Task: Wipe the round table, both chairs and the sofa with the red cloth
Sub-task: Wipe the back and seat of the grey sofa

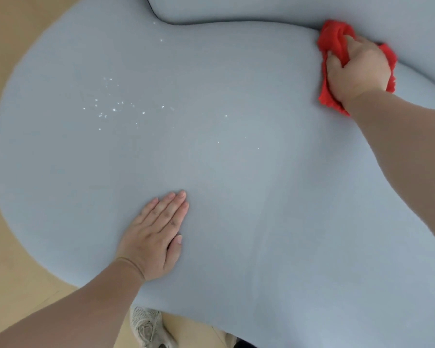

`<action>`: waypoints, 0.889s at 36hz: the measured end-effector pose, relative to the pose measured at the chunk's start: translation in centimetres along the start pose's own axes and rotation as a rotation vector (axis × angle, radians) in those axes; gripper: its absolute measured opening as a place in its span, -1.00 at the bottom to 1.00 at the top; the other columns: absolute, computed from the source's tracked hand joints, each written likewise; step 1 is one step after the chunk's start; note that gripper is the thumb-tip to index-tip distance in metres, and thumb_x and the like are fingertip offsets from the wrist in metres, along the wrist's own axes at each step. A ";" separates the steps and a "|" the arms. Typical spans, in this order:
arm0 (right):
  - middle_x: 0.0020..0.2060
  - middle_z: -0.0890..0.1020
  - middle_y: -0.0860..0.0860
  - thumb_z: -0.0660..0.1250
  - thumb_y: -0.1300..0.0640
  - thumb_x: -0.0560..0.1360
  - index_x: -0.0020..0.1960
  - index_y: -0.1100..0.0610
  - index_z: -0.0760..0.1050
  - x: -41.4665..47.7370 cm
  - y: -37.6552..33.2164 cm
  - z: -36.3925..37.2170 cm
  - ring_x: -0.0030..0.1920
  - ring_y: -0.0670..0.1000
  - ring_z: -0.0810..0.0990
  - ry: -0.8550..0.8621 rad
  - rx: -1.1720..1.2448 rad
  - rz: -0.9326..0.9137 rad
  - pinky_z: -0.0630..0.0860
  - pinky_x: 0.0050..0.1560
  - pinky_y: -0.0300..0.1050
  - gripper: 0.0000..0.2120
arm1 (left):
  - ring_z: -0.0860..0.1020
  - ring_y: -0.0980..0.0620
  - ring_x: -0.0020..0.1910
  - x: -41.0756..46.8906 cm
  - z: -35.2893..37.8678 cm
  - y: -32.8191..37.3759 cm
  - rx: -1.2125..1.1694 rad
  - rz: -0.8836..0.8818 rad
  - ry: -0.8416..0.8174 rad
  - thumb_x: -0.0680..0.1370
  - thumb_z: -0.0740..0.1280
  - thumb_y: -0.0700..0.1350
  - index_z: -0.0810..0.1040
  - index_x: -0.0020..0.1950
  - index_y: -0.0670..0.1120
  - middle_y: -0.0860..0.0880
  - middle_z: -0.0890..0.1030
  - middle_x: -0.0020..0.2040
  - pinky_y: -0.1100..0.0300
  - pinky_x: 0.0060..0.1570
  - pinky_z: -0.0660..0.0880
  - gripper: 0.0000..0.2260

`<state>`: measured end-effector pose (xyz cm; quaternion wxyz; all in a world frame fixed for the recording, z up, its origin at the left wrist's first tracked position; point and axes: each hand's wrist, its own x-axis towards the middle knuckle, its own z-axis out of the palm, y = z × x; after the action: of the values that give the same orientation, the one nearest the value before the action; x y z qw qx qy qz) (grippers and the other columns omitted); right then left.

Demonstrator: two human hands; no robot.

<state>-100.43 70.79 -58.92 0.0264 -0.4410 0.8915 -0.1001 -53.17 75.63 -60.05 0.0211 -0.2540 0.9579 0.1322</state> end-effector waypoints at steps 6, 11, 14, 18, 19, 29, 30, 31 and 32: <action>0.25 0.54 0.15 0.11 -0.07 0.51 0.26 0.12 0.50 -1.2 -1.0 0.4 0.26 0.21 0.45 0.025 0.072 -0.133 0.35 0.26 -0.01 -0.57 | 0.22 -0.10 0.46 0.1 -0.2 0.0 0.005 0.000 0.002 0.51 0.07 -0.08 0.23 0.45 -0.22 -0.15 0.28 0.46 -0.01 0.46 0.10 -0.48; 0.43 0.40 0.08 0.10 -0.10 0.53 0.43 0.06 0.40 -3.2 -3.7 0.9 0.45 0.17 0.30 -0.058 0.124 -0.229 0.14 0.48 0.01 -0.48 | 0.18 -0.07 0.49 0.1 -0.2 0.0 0.009 -0.001 -0.005 0.51 0.06 -0.08 0.22 0.45 -0.22 -0.13 0.26 0.47 -0.01 0.46 0.09 -0.48; 0.44 0.38 0.12 0.11 -0.10 0.53 0.44 0.09 0.39 -4.8 -5.1 1.0 0.47 0.20 0.27 -0.082 0.107 -0.267 0.14 0.48 0.08 -0.46 | 0.20 -0.09 0.48 0.1 -0.3 0.0 -0.002 0.002 0.005 0.50 0.07 -0.08 0.23 0.45 -0.22 -0.14 0.27 0.47 -0.02 0.45 0.10 -0.48; 0.43 0.39 0.16 0.10 -0.12 0.52 0.42 0.12 0.41 -7.2 -6.7 1.4 0.45 0.24 0.29 -0.124 0.096 -0.332 0.17 0.46 0.17 -0.44 | 0.21 -0.11 0.46 0.1 -0.2 0.0 -0.008 0.006 0.009 0.50 0.06 -0.09 0.24 0.44 -0.23 -0.14 0.27 0.47 -0.03 0.45 0.12 -0.48; 0.42 0.39 0.17 0.09 -0.13 0.51 0.42 0.13 0.42 -8.0 -7.2 1.4 0.45 0.25 0.29 -0.136 0.094 -0.345 0.18 0.46 0.19 -0.43 | 0.21 -0.11 0.47 0.1 -0.2 0.0 -0.008 0.007 0.010 0.50 0.06 -0.08 0.25 0.44 -0.24 -0.14 0.27 0.47 -0.03 0.44 0.12 -0.48; 0.36 0.46 0.22 0.15 -0.08 0.49 0.33 0.18 0.50 -18.0 -10.7 1.4 0.37 0.31 0.40 -0.172 0.080 -0.503 0.19 0.40 0.28 -0.47 | 0.22 -0.10 0.47 0.0 -0.5 0.2 -0.023 -0.002 0.002 0.50 0.07 -0.09 0.30 0.43 -0.26 -0.15 0.26 0.47 -0.05 0.44 0.14 -0.48; 0.36 0.46 0.22 0.15 -0.08 0.48 0.33 0.18 0.50 -18.8 -10.9 1.4 0.37 0.31 0.40 -0.181 0.078 -0.505 0.19 0.40 0.27 -0.47 | 0.22 -0.10 0.47 0.0 -0.6 0.2 -0.027 -0.006 0.000 0.50 0.08 -0.09 0.31 0.43 -0.26 -0.15 0.26 0.48 -0.05 0.43 0.14 -0.48; 0.36 0.46 0.22 0.15 -0.08 0.48 0.33 0.17 0.51 -19.8 -11.0 1.4 0.37 0.30 0.40 -0.184 0.078 -0.509 0.19 0.40 0.28 -0.47 | 0.22 -0.09 0.46 0.0 -0.7 0.2 -0.028 -0.007 0.001 0.50 0.08 -0.09 0.31 0.43 -0.26 -0.15 0.25 0.48 -0.05 0.43 0.15 -0.48; 0.36 0.46 0.21 0.16 -0.08 0.48 0.33 0.17 0.51 -20.9 -11.2 1.4 0.37 0.30 0.40 -0.183 0.082 -0.514 0.19 0.40 0.28 -0.47 | 0.22 -0.09 0.46 0.0 -0.8 0.2 -0.028 -0.005 0.005 0.49 0.09 -0.09 0.32 0.43 -0.26 -0.15 0.26 0.48 -0.05 0.43 0.15 -0.48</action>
<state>-78.74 80.51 -58.86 0.0982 -0.6584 0.7396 -0.0993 -53.28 75.61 -59.24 0.0153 -0.2568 0.9554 0.1448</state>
